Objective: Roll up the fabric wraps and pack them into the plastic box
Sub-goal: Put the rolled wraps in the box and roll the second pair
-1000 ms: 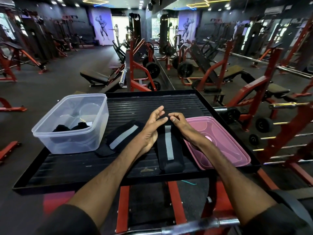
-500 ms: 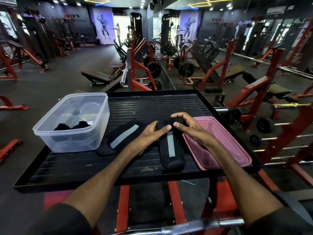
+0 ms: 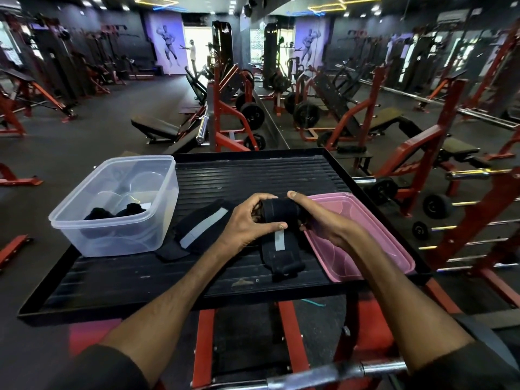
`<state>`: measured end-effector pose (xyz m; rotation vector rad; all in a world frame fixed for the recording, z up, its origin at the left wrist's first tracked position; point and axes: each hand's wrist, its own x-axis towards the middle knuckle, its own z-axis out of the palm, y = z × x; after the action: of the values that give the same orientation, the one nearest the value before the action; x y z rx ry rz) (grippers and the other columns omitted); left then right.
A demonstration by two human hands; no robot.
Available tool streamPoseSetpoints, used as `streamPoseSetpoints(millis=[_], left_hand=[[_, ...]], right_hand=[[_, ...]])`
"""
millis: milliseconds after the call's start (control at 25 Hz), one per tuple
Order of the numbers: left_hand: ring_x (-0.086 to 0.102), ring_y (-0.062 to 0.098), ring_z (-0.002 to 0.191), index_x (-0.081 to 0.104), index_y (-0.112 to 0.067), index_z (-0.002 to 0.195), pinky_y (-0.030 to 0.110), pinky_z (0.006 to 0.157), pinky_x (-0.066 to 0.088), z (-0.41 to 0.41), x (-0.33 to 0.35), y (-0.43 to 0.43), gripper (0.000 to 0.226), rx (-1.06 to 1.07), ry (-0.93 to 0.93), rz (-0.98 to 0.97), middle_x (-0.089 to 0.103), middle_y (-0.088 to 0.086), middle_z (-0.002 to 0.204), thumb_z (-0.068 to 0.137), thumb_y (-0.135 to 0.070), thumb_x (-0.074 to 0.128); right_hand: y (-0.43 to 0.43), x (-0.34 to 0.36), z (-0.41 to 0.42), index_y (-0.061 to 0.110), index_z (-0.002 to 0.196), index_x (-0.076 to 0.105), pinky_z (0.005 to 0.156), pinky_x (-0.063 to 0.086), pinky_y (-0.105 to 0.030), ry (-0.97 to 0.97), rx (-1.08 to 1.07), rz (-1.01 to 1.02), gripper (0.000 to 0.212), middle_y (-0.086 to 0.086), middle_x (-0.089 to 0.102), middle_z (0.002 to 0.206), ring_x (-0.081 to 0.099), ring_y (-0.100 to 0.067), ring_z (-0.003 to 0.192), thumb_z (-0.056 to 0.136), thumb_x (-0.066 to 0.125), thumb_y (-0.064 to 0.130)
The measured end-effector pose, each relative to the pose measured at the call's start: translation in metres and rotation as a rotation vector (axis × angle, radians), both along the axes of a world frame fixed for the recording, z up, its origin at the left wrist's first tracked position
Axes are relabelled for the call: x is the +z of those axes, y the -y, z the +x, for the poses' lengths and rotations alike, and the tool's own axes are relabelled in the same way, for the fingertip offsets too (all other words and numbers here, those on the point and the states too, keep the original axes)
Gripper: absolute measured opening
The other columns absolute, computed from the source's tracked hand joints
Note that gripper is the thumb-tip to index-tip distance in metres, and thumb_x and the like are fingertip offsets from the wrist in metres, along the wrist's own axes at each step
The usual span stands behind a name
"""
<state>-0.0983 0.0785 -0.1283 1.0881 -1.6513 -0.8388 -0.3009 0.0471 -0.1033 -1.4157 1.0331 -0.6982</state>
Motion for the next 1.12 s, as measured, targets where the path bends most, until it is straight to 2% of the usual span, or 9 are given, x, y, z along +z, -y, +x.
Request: streamPoseSetpoints(millis=[80, 240, 360, 560, 680, 800, 880, 960, 1120], left_hand=[[0.065, 0.005, 0.112, 0.065, -0.022, 0.120, 0.029, 0.102, 0.051, 0.001, 0.000, 0.001, 0.060, 0.030, -0.017, -0.013, 0.069, -0.010, 0.118, 0.067, -0.018, 0.093], [0.059, -0.002, 0.118, 0.063, -0.026, 0.123, 0.024, 0.105, 0.047, -0.004, 0.005, 0.000, 0.063, 0.050, -0.070, -0.005, 0.063, -0.014, 0.127, 0.070, -0.006, 0.089], [0.056, -0.012, 0.117, 0.054, -0.026, 0.136, 0.011, 0.094, 0.047, -0.006, 0.015, -0.005, 0.066, -0.022, -0.172, 0.191, 0.059, -0.013, 0.133, 0.081, -0.001, 0.079], [0.063, 0.020, 0.125, 0.051, -0.026, 0.142, 0.037, 0.102, 0.050, 0.006, 0.020, -0.011, 0.041, -0.343, -0.298, 0.604, 0.066, 0.002, 0.136, 0.101, -0.035, 0.054], [0.063, 0.030, 0.125, 0.051, -0.023, 0.144, 0.046, 0.110, 0.044, 0.003, 0.024, -0.009, 0.052, -0.337, -0.386, 0.672, 0.065, 0.012, 0.137, 0.101, -0.052, 0.044], [0.066, 0.028, 0.121, 0.051, -0.028, 0.142, 0.048, 0.107, 0.048, -0.004, 0.025, -0.011, 0.052, -0.264, -0.367, 0.614, 0.067, 0.007, 0.133, 0.100, -0.058, 0.043], [0.068, 0.020, 0.116, 0.051, -0.033, 0.138, 0.044, 0.101, 0.052, -0.009, 0.023, -0.015, 0.048, -0.184, -0.308, 0.555, 0.070, -0.003, 0.128, 0.098, -0.060, 0.048], [0.069, 0.010, 0.110, 0.052, -0.038, 0.129, 0.034, 0.090, 0.056, -0.012, 0.022, -0.021, 0.035, -0.130, -0.266, 0.472, 0.070, -0.011, 0.121, 0.098, -0.055, 0.052], [0.073, 0.018, 0.105, 0.064, -0.015, 0.126, 0.028, 0.080, 0.060, -0.013, 0.015, -0.021, 0.033, -0.045, -0.388, 0.261, 0.075, 0.007, 0.117, 0.095, -0.027, 0.068]], right_hand=[[-0.004, 0.001, 0.000, 0.017, 0.107, 0.062, 0.067, 0.040, -0.027, -0.093, 0.059, -0.066, 0.065, -0.005, 0.053, 0.088, 0.048, -0.010, 0.072, 0.087, 0.048, 0.078], [-0.012, 0.008, 0.008, 0.025, 0.120, 0.059, 0.070, 0.044, -0.021, -0.009, 0.001, -0.161, 0.040, 0.011, 0.062, 0.103, 0.056, -0.003, 0.086, 0.100, 0.047, 0.058], [-0.010, 0.005, 0.010, 0.026, 0.123, 0.061, 0.081, 0.045, -0.027, 0.085, -0.035, -0.204, 0.034, 0.008, 0.064, 0.115, 0.059, -0.007, 0.099, 0.100, 0.055, 0.050], [-0.008, 0.009, 0.001, 0.027, 0.131, 0.059, 0.088, 0.044, -0.036, 0.115, -0.048, -0.311, 0.033, 0.007, 0.062, 0.123, 0.057, -0.010, 0.109, 0.098, 0.063, 0.035], [-0.012, 0.007, -0.003, 0.024, 0.133, 0.058, 0.103, 0.047, -0.039, 0.072, 0.007, -0.431, 0.037, 0.009, 0.058, 0.131, 0.055, -0.009, 0.124, 0.097, 0.066, 0.021], [-0.013, 0.002, -0.003, 0.029, 0.134, 0.060, 0.113, 0.038, -0.060, 0.031, 0.002, -0.527, 0.044, 0.013, 0.057, 0.137, 0.049, -0.016, 0.136, 0.092, 0.072, 0.020], [-0.013, 0.002, -0.005, 0.025, 0.134, 0.061, 0.112, 0.038, -0.063, 0.069, -0.012, -0.533, 0.047, 0.008, 0.060, 0.138, 0.051, -0.017, 0.136, 0.090, 0.075, 0.014], [-0.014, 0.004, -0.007, 0.019, 0.133, 0.063, 0.109, 0.043, -0.060, 0.120, -0.015, -0.508, 0.050, 0.003, 0.064, 0.135, 0.056, -0.019, 0.132, 0.087, 0.076, 0.005], [-0.011, 0.010, -0.009, 0.013, 0.138, 0.060, 0.097, 0.055, -0.036, 0.262, 0.044, -0.331, 0.059, -0.004, 0.066, 0.133, 0.064, -0.016, 0.121, 0.084, 0.070, -0.010]])
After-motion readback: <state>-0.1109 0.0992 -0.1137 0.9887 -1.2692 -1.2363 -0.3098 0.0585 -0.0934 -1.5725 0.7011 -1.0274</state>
